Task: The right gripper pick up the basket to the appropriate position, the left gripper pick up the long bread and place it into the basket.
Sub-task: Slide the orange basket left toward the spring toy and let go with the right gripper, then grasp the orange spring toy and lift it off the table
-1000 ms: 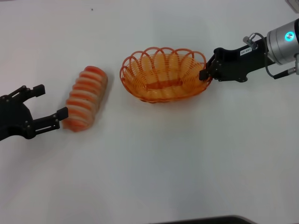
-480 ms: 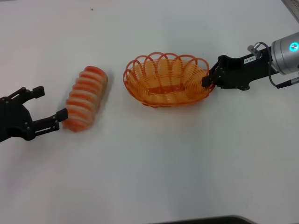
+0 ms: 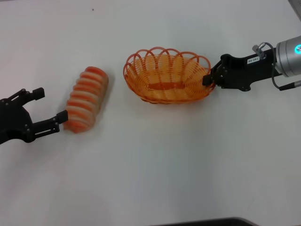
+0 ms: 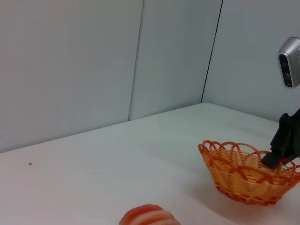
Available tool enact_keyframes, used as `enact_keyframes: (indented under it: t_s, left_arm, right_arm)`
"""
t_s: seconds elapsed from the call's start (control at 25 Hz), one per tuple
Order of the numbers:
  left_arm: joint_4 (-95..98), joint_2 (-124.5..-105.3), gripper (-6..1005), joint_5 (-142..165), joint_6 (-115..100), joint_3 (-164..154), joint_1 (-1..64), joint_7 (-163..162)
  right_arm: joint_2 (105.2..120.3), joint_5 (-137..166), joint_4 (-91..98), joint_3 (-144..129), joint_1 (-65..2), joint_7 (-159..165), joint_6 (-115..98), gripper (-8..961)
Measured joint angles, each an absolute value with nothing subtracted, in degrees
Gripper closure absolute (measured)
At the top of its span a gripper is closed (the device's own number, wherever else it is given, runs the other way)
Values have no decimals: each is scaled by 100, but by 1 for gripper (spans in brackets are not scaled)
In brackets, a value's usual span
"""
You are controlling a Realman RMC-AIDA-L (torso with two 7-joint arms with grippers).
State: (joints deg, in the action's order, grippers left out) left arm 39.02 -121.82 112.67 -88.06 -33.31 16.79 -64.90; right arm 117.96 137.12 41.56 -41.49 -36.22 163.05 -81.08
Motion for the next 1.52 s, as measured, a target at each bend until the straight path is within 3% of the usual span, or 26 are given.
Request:
enact_keyframes:
  t_s: [0.68,0.96,1.12,1.4,1.52]
  left_arm:
    - [3902,-12182,64,11268,-8807,-3331,1677,-6471]
    - [3896,-12182,64,11245,-8807,-3332,1671,-6466]
    - [3901,-12181,64,11230,-8810,-3330,1687,-6487]
    - [3816,-12187,65,11202,-8806,-3329,1754,-6520]
    - [3753,-12211,65,11196,-8739,-3321,1780,-6546]
  right_arm:
    - [11803,13710,4066,-4148,-3570,16358,-8256,728]
    - [11784,13675,3960,-3976,-3529,16293,-8364,502]
    - [11633,13368,4025,-3711,-3396,16136,-8706,384]
    - [11194,13037,4101,-3151,-3112,15337,-8878,344]
    - [11081,12648,4114,-2724,-3008,14307,-8961,344]
